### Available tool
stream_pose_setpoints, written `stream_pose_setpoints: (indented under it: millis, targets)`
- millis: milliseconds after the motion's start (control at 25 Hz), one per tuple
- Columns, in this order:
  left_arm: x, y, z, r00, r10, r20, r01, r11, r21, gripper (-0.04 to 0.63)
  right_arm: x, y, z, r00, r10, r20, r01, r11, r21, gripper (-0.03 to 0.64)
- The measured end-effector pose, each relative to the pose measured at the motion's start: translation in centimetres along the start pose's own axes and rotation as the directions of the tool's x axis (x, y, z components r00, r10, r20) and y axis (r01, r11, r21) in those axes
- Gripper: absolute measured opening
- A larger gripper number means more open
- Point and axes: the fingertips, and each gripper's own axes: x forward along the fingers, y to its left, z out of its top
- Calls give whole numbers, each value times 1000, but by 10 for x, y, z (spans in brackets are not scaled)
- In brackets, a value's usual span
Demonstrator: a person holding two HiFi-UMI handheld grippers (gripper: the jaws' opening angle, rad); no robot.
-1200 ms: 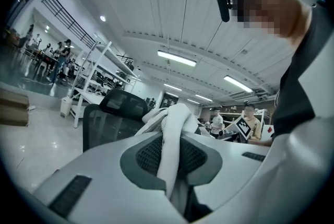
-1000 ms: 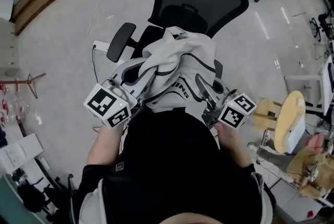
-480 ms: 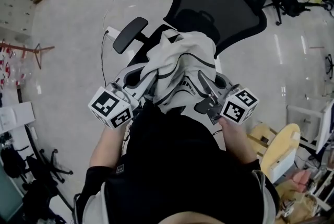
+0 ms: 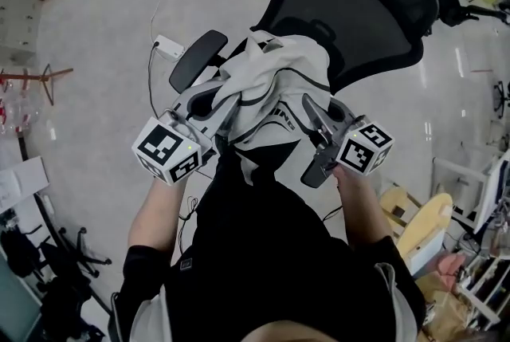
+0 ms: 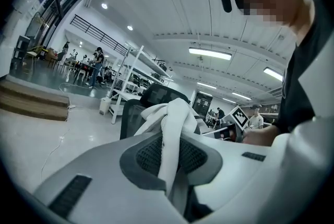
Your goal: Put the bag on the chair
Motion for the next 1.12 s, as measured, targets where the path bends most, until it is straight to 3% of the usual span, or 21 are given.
stream_pose_setpoints:
  millis: [240, 560, 960, 1120]
  targets:
    - [24, 46, -6, 999, 29, -14, -29, 999, -14, 57, 50, -38, 16, 1000, -5, -29, 4, 1000, -26, 34]
    - [44, 99, -45, 994, 83, -75, -88, 993, -74, 57, 112, -78, 12, 992, -21, -123, 9, 996, -93, 34]
    - [52, 140, -86, 980, 145, -140, -160, 981, -106, 57, 164, -110, -3, 982, -49, -184, 23, 990, -141, 35]
    - [49, 148, -88, 978, 165, -129, -180, 977, -115, 60, 174, -114, -3, 980, -45, -192, 19, 991, -132, 35]
